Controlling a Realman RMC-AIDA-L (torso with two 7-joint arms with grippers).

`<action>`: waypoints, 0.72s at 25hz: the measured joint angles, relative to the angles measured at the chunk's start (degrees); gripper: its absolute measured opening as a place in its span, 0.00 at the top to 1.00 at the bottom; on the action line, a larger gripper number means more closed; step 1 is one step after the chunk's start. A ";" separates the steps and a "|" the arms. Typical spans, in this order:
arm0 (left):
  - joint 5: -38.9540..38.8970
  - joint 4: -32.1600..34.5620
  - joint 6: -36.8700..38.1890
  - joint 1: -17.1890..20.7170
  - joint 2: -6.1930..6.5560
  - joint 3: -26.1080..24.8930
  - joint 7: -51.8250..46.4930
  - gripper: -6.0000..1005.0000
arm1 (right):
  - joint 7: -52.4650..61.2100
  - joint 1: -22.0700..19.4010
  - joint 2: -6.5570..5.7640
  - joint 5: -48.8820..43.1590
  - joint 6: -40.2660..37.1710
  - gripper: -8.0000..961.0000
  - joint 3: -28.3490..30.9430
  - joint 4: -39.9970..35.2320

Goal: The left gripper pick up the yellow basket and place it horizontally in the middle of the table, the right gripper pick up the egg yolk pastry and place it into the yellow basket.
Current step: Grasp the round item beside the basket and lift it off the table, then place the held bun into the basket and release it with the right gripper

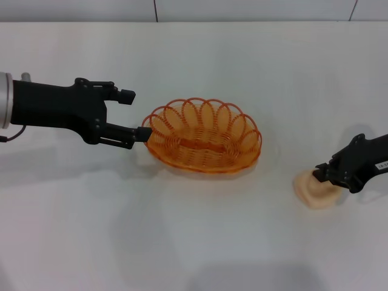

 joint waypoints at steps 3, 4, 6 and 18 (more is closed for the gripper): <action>0.00 0.00 0.08 0.03 -0.01 -0.76 0.14 0.12 | 0.45 0.00 0.02 0.54 -0.38 0.97 0.00 -0.68; 0.00 0.00 0.17 0.07 -0.02 -1.23 0.25 0.12 | 0.82 -0.01 0.04 0.69 -0.56 0.97 0.00 -1.26; 0.01 -0.04 0.36 0.19 -0.05 -1.95 0.55 0.12 | 1.57 -0.06 0.06 0.94 -0.99 0.97 -0.03 -2.49; 0.04 -0.09 0.50 1.32 0.09 -2.20 1.48 0.12 | 7.44 -0.80 0.17 3.67 -4.60 0.96 -1.57 -13.21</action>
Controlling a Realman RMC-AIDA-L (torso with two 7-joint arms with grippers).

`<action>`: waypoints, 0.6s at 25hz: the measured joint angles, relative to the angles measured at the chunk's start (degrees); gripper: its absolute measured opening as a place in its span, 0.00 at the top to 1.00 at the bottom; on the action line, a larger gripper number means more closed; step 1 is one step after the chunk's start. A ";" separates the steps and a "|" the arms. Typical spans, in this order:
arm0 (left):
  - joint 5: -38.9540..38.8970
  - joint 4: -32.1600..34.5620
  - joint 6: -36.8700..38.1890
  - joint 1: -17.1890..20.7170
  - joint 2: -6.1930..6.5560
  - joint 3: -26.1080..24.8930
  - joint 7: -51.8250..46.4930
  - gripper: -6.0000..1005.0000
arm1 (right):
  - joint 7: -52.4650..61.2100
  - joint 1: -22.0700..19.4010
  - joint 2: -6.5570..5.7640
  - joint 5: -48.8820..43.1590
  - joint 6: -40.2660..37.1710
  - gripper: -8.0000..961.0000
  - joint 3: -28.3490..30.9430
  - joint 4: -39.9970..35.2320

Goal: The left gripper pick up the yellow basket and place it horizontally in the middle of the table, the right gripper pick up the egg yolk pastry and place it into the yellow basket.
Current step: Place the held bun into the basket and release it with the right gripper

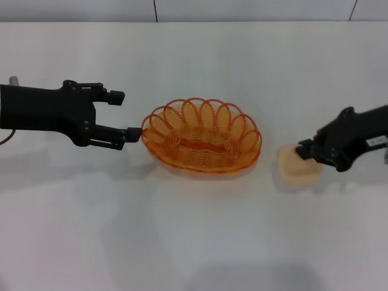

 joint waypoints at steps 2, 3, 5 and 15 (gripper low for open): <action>0.00 0.00 0.01 0.13 0.00 -0.02 0.10 0.12 | 0.74 0.52 0.00 0.45 0.25 0.96 -0.91 -1.03; 0.00 0.00 0.02 0.17 0.00 -0.05 0.14 0.12 | 1.15 1.07 0.02 0.61 0.61 0.96 -1.54 -1.36; 0.00 0.00 0.03 0.18 -0.04 -0.09 0.18 0.12 | 1.71 2.32 0.16 0.66 1.59 0.96 -2.64 -1.26; -0.66 0.00 -0.02 -0.17 -0.21 -0.08 0.29 0.12 | 2.56 7.40 0.43 3.10 12.33 0.96 -9.83 3.45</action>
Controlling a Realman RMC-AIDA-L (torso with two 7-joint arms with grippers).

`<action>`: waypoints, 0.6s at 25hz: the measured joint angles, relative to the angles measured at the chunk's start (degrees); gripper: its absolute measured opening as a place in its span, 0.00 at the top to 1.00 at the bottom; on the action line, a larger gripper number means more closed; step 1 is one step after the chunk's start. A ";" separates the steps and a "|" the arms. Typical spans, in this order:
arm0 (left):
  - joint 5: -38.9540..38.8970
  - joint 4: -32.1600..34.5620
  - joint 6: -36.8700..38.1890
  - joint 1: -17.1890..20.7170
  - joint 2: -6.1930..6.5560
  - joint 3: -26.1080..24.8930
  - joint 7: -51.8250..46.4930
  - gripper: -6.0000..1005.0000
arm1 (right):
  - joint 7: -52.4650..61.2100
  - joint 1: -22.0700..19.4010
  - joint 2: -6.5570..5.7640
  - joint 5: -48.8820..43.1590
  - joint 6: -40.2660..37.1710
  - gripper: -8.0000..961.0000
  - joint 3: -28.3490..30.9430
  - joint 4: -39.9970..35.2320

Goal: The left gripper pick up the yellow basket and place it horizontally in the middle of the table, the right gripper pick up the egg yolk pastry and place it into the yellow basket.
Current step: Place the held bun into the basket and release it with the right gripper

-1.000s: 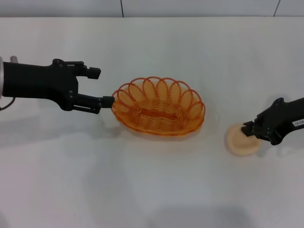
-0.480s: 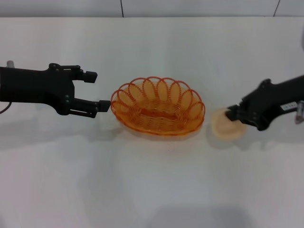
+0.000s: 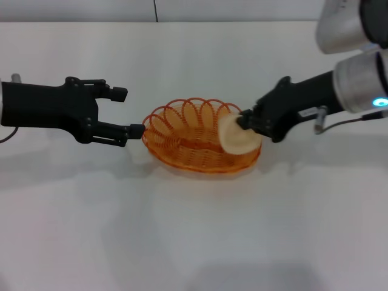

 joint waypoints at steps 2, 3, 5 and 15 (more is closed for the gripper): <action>-0.49 0.00 -0.01 -0.01 0.04 0.00 0.26 0.12 | -0.30 1.19 0.00 1.25 2.65 0.96 -1.66 2.22; -0.73 0.00 -0.02 -0.01 0.04 0.00 0.47 0.12 | -0.32 1.70 0.01 1.42 4.00 0.96 -2.76 3.08; -0.84 0.00 -0.03 -0.01 0.04 0.00 0.57 0.12 | -0.32 2.42 0.02 1.49 5.82 0.96 -4.64 4.13; -0.84 0.00 0.01 0.03 -0.04 0.07 0.60 0.12 | -0.33 3.49 0.06 2.23 10.24 0.95 -8.06 6.43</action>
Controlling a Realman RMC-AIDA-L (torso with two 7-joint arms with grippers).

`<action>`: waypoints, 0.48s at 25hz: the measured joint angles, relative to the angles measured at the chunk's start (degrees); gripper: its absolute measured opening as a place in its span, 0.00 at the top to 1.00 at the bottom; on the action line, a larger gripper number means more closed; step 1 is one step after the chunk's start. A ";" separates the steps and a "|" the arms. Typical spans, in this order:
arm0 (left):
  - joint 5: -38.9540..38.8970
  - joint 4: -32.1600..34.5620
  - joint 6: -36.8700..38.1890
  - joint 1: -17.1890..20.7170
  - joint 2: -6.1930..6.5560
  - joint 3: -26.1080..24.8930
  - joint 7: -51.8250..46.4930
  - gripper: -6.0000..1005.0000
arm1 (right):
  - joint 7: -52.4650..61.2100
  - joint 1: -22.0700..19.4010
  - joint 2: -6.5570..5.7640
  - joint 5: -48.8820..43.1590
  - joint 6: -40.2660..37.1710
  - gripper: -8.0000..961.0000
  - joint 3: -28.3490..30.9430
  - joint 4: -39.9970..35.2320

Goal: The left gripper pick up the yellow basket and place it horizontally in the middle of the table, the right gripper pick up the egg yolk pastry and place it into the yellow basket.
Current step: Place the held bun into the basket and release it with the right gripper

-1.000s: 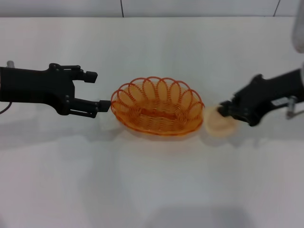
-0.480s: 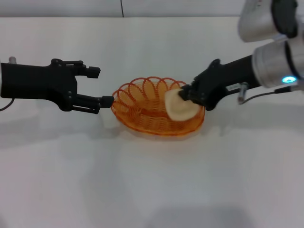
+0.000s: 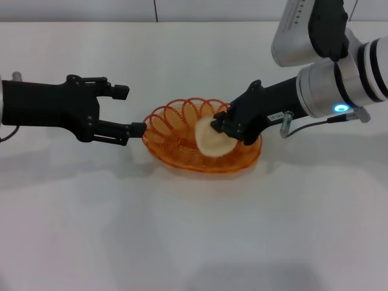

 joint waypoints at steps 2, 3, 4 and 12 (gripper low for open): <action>0.00 0.00 0.01 0.04 -0.01 0.00 0.00 0.12 | -0.01 0.13 -0.09 0.55 -0.01 0.95 -0.02 0.48; 0.00 0.00 0.01 0.05 -0.01 0.00 0.00 0.12 | -0.02 0.13 -0.09 0.61 0.02 0.93 -0.03 0.66; 0.00 0.01 0.02 0.08 -0.02 0.00 0.00 0.12 | -0.03 0.13 -0.09 0.62 0.05 0.91 -0.03 0.70; -0.01 0.02 -0.27 0.33 -0.02 -0.08 0.21 0.12 | -0.08 -1.51 -0.24 0.68 0.15 0.74 1.34 -1.05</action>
